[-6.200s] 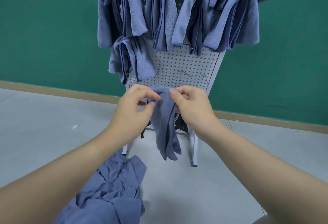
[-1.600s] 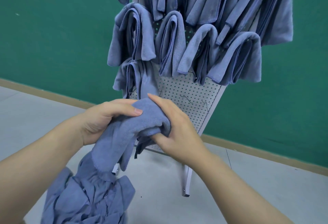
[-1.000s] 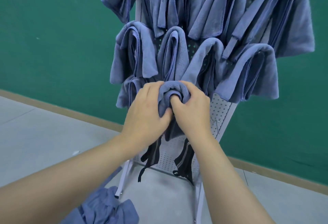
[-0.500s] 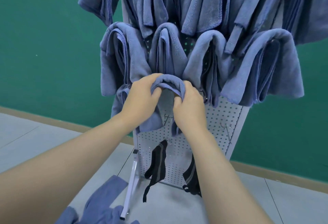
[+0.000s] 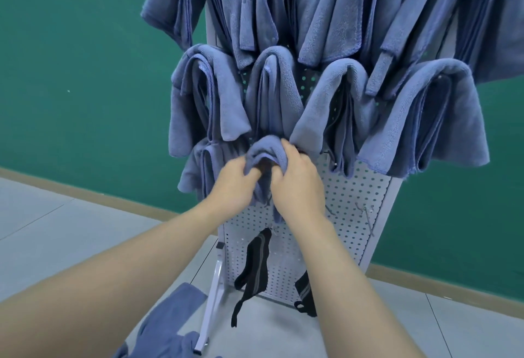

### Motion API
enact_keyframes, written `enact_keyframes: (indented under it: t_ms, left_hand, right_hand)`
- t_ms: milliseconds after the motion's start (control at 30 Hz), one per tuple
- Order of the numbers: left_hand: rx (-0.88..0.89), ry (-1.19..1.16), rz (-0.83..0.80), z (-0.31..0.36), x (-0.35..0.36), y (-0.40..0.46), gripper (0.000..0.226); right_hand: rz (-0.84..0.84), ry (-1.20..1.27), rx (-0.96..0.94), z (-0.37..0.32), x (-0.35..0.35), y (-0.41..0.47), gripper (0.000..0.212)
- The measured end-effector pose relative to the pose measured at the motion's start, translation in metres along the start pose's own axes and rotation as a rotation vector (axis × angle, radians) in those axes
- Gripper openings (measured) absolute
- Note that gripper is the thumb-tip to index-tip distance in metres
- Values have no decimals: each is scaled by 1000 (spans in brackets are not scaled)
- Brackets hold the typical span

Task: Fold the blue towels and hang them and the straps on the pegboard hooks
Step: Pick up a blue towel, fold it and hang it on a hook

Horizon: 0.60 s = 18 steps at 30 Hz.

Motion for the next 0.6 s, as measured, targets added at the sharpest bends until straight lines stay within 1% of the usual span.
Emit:
enact_keyframes:
  t_ms: [100,167,267,333,400,467,500,533,600]
  left_hand:
    - [-19,119,-38,-15,6,-12,23]
    - [7,172,-60,-16,0,-21,25]
    - [31,150,-152,-20,-17,-44,22]
    - [49,175,-132,-27,-42,-59,26]
    - [80,210,-52,-43,-76,-75,22]
    - [53,272,-36,-83,-108,-99,20]
    - [15,352,-93,-114,-119,-116,22]
    - [-15,456,-185,-147,-125,-135,23]
    - [-100,685,-415,-218,-140,-180,23]
  right_hand:
    - [-7,13,18,8,7,-17,62]
    - [-16,-14,-5,14,10,-32,63]
    - [-39,-132,-36,20,9,-63,69]
    - [25,-160,-71,11,-2,-82,70]
    - [126,-111,-173,-11,-13,-97,65]
    - [166,-72,-327,-37,-11,-113,62]
    - [150,-62,-394,-45,-4,-125,61]
    - [106,-44,-447,-50,7,-137,60]
    - [-75,-13,-478,-48,44,-172,58]
Point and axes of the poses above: each hand's wrist, its own y-axis towards the middle knuckle, its own x-axis out of the palm, z = x × y, the point moved 10 cm from there along y, towards the middle knuckle, and after that the axes turned 14 degrees about z, right-handed, at the moved point
